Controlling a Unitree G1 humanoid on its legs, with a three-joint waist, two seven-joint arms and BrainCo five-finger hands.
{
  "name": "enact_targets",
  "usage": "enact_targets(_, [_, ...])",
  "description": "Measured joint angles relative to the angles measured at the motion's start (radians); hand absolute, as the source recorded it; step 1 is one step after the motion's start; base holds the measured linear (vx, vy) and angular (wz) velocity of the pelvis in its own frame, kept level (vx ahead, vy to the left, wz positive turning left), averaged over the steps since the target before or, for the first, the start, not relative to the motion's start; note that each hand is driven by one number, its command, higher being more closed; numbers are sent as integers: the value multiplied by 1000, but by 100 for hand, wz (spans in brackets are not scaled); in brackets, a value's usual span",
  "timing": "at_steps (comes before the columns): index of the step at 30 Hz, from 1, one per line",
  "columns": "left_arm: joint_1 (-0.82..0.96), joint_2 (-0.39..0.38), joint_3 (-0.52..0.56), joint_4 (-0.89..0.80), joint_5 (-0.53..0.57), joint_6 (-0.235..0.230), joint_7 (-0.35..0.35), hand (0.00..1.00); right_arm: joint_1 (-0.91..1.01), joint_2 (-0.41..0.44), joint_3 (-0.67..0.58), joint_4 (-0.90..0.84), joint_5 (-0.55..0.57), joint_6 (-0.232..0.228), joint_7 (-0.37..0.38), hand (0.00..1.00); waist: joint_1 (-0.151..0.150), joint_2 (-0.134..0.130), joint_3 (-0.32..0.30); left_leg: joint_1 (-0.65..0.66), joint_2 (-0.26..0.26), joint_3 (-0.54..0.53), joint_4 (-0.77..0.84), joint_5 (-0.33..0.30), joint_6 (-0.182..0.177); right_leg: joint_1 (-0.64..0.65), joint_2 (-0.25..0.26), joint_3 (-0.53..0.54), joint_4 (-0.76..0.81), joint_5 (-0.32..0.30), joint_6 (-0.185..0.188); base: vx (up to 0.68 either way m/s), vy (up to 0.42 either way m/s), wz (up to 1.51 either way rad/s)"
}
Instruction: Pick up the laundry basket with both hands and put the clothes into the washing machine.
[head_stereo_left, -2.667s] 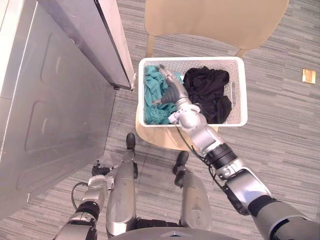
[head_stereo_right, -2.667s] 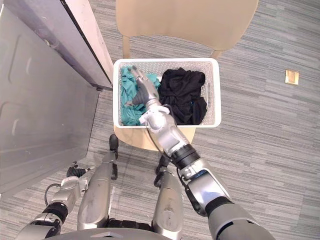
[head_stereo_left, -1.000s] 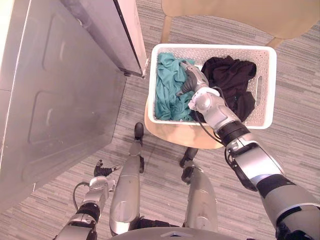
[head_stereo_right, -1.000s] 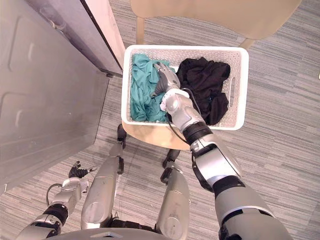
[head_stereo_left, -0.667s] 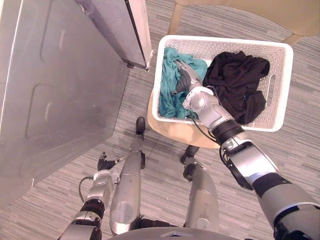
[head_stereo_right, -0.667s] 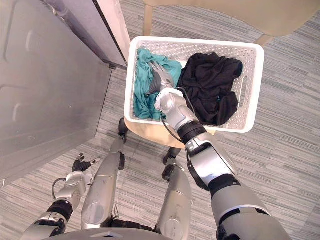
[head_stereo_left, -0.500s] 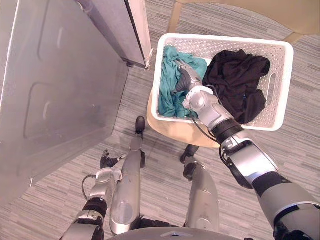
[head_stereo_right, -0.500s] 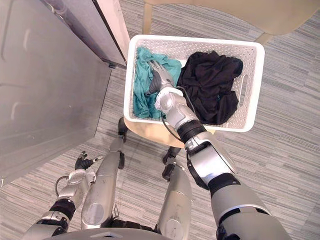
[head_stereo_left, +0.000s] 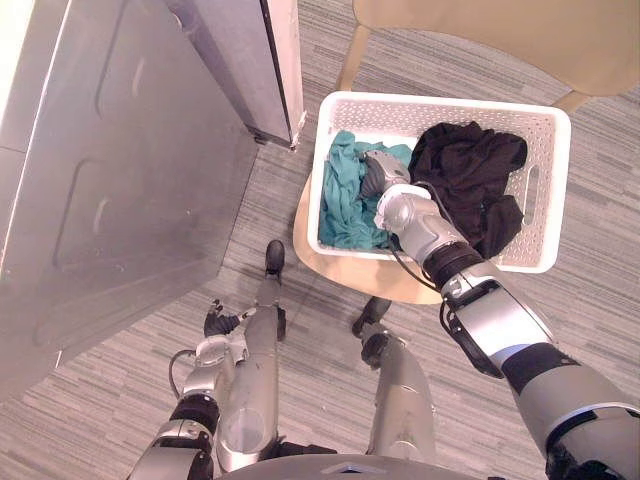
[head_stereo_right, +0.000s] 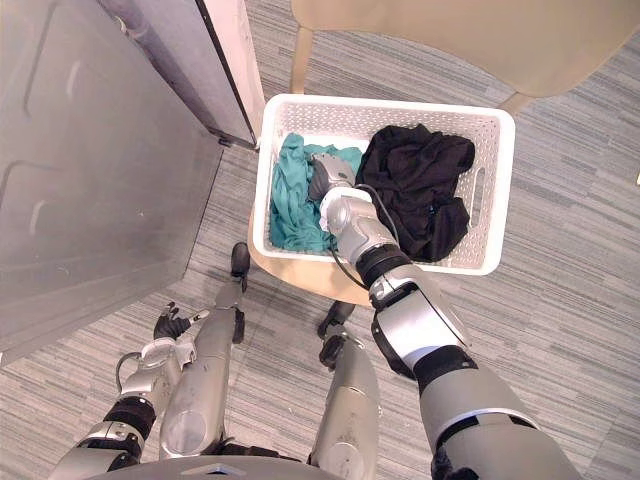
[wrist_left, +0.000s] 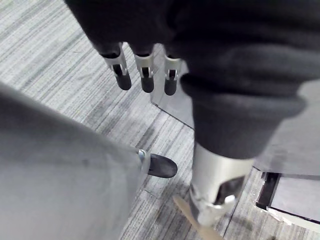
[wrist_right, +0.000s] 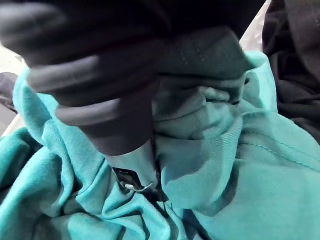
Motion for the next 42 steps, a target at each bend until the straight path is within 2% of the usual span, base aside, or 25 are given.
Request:
enact_targets(13, [0,5,-18,34,-2,2,0,0,58,14,-46,8,4,3,10,100,1,0,0,56,-2,2,-68,33,-4,27,-1,-5,-2,-4,0,4,-51,2])
enact_targets(19, [0,11,-40,39,-10,2,-1,0,71,23,-108,8,69,5,-6,100,-1,0,0,57,-4,2,-69,39,-5,27,-2,-4,0,-6,2,21,-55,0])
enact_targets(23, [0,11,-39,41,-12,2,0,0,82,38,-180,-1,173,12,-24,100,-1,0,0,58,-4,2,-69,38,-5,27,-3,-3,3,-7,2,9,-47,0])
enact_targets(26, [0,10,-38,41,-16,3,0,0,93,58,-265,-11,317,16,-64,100,-1,0,0,62,-4,5,-68,37,-7,27,-4,1,6,-7,2,7,-51,-2])
enact_targets(29, [0,10,-34,41,-63,3,0,0,132,76,-348,-93,479,11,-111,100,-4,0,0,67,-4,8,-68,37,-6,27,-3,10,8,-7,3,8,-46,-3])
enact_targets(31, [0,5,-10,47,-77,3,0,0,157,103,-392,-150,584,0,-139,100,-7,0,0,79,-4,15,-67,38,-5,30,-3,18,12,-7,3,7,-52,-8])
enact_targets(37, [1,2,5,51,-81,10,1,0,214,141,-432,-287,720,-26,-164,100,-26,-4,2,116,4,17,-65,33,-9,65,1,19,16,-12,-1,0,-59,-2])
enact_targets(42, [3,15,5,74,-78,25,1,0,277,172,-455,-440,859,-89,-163,100,-42,-16,9,175,6,19,-65,24,-14,114,7,30,12,-25,0,-14,-53,0])
